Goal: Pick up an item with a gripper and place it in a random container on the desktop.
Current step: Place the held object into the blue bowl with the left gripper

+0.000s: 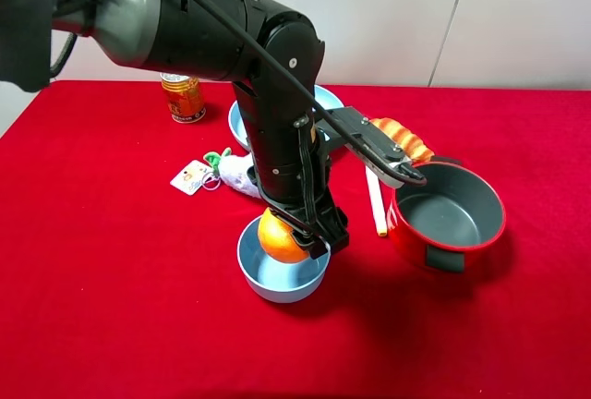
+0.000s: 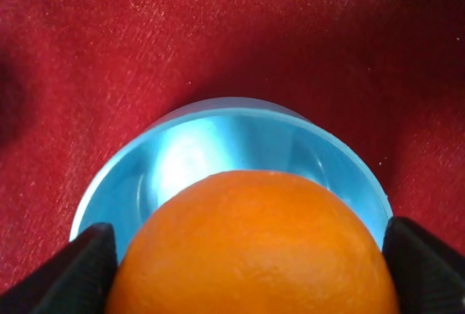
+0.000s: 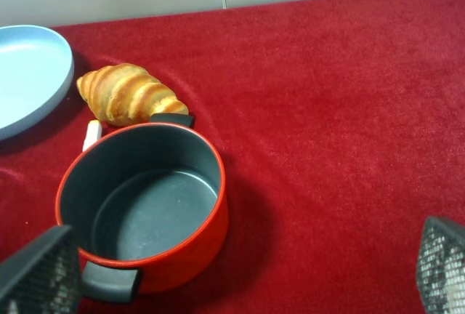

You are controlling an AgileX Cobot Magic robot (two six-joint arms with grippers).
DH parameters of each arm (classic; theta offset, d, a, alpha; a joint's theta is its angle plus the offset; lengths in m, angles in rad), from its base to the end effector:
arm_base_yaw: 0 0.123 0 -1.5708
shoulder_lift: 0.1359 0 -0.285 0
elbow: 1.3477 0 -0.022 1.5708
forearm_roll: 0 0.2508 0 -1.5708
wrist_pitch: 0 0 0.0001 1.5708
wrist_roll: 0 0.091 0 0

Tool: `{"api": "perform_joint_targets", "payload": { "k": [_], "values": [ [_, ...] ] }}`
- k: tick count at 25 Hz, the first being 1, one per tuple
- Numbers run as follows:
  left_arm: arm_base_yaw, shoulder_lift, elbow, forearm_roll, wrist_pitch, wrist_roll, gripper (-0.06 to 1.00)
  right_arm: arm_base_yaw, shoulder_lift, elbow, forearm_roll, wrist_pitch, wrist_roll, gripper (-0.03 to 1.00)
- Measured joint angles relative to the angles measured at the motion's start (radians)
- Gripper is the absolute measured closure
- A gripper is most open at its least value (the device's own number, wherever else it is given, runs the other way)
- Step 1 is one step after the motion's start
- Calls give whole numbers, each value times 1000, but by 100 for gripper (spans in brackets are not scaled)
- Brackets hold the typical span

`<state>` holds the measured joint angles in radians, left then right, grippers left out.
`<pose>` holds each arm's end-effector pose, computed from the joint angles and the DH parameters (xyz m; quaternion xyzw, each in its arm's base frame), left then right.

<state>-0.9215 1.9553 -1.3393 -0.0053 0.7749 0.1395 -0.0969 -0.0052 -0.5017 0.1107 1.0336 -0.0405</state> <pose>0.2375 -0.3135 0.1749 0.5001 0.8557 -0.0527 0.1223 -0.0042 0.0091 0.2803 0.0222 0.8427 0.0184 0.5377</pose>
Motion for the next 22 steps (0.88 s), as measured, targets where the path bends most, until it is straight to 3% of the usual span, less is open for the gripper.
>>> {"api": "perform_joint_targets", "payload": {
  "k": [9,12,14,22],
  "values": [
    [0,0,0,-17,0,-12,22,0,0,0,0,0,0,28],
    [0,0,0,-19,0,-14,5,0,0,0,0,0,0,28],
    [0,0,0,-19,0,-14,-1,0,0,0,0,0,0,28],
    [0,0,-7,-19,12,-14,-5,0,0,0,0,0,0,28]
  ]
}}
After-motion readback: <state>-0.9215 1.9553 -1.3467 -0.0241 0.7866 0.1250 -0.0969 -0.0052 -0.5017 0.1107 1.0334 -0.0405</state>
